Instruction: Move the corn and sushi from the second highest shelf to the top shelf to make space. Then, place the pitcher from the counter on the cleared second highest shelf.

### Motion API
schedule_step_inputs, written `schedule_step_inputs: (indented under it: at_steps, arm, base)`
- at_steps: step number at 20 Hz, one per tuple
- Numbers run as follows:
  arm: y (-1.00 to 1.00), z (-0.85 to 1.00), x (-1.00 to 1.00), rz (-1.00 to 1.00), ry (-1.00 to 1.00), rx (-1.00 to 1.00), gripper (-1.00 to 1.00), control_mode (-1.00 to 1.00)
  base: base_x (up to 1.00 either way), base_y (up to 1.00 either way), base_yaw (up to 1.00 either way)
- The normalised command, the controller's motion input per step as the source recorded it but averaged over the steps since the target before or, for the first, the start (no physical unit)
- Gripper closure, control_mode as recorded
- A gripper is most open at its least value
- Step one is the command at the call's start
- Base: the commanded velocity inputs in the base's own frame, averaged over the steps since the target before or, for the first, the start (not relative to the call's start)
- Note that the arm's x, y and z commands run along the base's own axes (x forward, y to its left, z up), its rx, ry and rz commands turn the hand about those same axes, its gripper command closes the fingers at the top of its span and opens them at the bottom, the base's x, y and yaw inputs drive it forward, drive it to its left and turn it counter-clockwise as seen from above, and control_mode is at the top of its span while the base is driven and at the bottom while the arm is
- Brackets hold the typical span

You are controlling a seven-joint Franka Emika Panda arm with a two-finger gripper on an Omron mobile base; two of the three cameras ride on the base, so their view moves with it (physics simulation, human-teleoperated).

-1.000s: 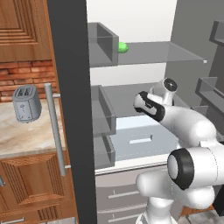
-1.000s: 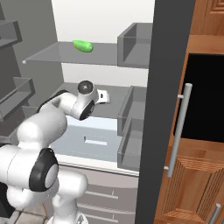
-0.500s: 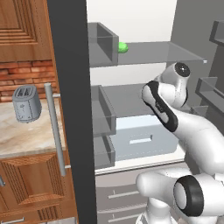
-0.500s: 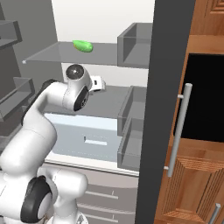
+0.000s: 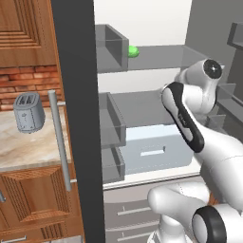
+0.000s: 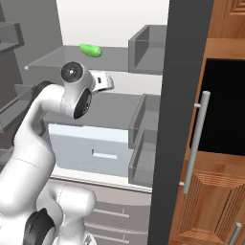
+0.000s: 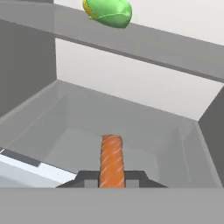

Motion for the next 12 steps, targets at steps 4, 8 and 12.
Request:
schedule_step_inputs:
  at_steps: [4, 8, 12]
  arm:
    - [-0.16, 0.67, 0.03, 0.0, -0.08, 0.0, 1.0, -1.0]
    - [-0.24, 0.77, 0.18, 0.0, 0.0, 0.0, 1.0, -1.0]
    - [-0.2, 0.76, 0.25, 0.0, 0.0, 0.0, 1.0, -1.0]
  base:
    - [0.0, 0.0, 0.0]
    - [0.0, 0.0, 0.0]
    - [0.0, 0.0, 0.0]
